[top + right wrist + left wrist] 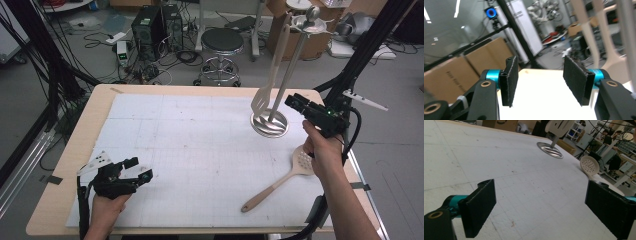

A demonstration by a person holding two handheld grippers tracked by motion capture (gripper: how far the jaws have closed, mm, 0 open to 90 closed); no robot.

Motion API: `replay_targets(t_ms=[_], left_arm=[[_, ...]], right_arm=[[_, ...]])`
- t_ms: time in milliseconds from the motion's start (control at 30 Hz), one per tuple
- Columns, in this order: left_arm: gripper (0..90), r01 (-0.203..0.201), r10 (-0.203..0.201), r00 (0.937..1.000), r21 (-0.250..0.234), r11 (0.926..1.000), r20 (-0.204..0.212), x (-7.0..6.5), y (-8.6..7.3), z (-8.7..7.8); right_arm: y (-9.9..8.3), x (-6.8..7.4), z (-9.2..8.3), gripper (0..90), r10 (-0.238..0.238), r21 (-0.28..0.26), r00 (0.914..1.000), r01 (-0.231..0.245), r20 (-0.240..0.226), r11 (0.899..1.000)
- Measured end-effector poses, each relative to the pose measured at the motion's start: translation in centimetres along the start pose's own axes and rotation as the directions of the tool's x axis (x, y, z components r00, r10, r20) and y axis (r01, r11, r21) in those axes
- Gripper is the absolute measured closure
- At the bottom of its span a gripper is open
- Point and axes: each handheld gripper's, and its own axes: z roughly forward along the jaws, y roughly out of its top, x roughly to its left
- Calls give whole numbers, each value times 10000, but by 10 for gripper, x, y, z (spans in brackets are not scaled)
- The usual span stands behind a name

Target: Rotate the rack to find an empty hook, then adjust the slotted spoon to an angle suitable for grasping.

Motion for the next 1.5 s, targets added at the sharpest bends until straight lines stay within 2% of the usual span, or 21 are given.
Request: replay_targets(t_ms=[33,167,267,467,567,667,733,900,1100,1233,1333,1367,1500], left_arm=[[106,0,0,10000,1,10000,0,0,0,0],[106,36,-36,10000,-52,10000,6,0,1,1],[106,-20,20,10000,14,10000,27,0,1,4],[106,-27,26,10000,97,9999,76,-2,1,8],[106,-16,15,10000,72,10000,91,-2,1,7],[105,-3,3,10000,63,10000,61,-1,1,7],[106,14,-14,10000,55,10000,56,-1,1,7],[106,-13,12,9999,84,10000,106,-3,1,9],[106,9,-10,9999,81,10000,110,-3,1,9],[106,-5,4,9999,89,10000,104,-3,1,8],[106,-18,17,9999,61,10000,111,-4,1,8],[106,-40,39,9999,89,10000,92,-4,1,8],[106,-37,36,9999,69,10000,112,-5,1,8]], right_arm=[[-3,1,-2,453,142,62,9998,-141,-142,9999],[-14,6,-10,441,87,333,9992,-75,-386,9994],[-23,7,-17,435,-80,513,9992,101,-404,9986],[-43,0,-33,436,59,681,9994,-37,-329,9977],[-56,-1,-41,436,117,989,9993,-80,-366,9951],[-73,-3,-47,440,-70,1534,9992,130,-395,9881],[-85,-7,-50,452,-7,1964,9990,96,-451,9805],[-116,-15,-57,479,312,2508,9981,-170,-528,9679],[-150,-24,-65,484,515,3287,9977,-341,-443,9438],[-171,-24,-72,569,706,3853,9960,-439,-554,9217],[-188,-23,-74,657,671,4499,9963,-356,-544,8924],[-193,-23,-73,683,717,4762,9956,-340,-612,8787],[-209,-18,-68,772,691,5475,9949,-175,-737,8366]])
